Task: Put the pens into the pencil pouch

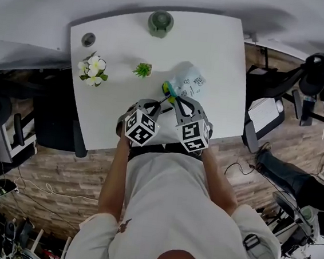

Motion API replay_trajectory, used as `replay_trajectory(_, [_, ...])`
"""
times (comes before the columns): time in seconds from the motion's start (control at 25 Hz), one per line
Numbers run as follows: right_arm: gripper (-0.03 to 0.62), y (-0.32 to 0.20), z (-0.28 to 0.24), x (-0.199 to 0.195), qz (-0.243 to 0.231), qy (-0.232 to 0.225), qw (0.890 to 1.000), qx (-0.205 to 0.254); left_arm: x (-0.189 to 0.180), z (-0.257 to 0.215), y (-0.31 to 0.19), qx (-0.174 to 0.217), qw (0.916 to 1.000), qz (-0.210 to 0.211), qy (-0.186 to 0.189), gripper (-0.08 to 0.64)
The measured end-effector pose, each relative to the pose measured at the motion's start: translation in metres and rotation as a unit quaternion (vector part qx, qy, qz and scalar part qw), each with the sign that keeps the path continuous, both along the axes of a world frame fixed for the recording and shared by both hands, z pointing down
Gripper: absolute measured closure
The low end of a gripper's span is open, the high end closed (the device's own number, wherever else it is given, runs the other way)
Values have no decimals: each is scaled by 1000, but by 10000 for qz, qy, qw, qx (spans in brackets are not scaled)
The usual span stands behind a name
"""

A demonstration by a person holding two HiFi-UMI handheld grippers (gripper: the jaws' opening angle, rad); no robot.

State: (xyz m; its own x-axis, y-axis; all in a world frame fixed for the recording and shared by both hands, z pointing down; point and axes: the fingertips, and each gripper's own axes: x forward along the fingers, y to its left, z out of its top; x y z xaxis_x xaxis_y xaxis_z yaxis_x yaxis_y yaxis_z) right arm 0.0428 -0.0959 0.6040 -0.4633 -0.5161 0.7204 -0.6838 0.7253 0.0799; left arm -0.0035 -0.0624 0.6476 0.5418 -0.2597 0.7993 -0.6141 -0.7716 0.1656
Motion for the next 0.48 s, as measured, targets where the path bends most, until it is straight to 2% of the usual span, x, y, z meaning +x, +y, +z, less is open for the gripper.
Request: replay_trajectory(0.48, [571,4,-2,-6,-130,-164,9998,-37,31,3,-24,-70,9992,129,371,531])
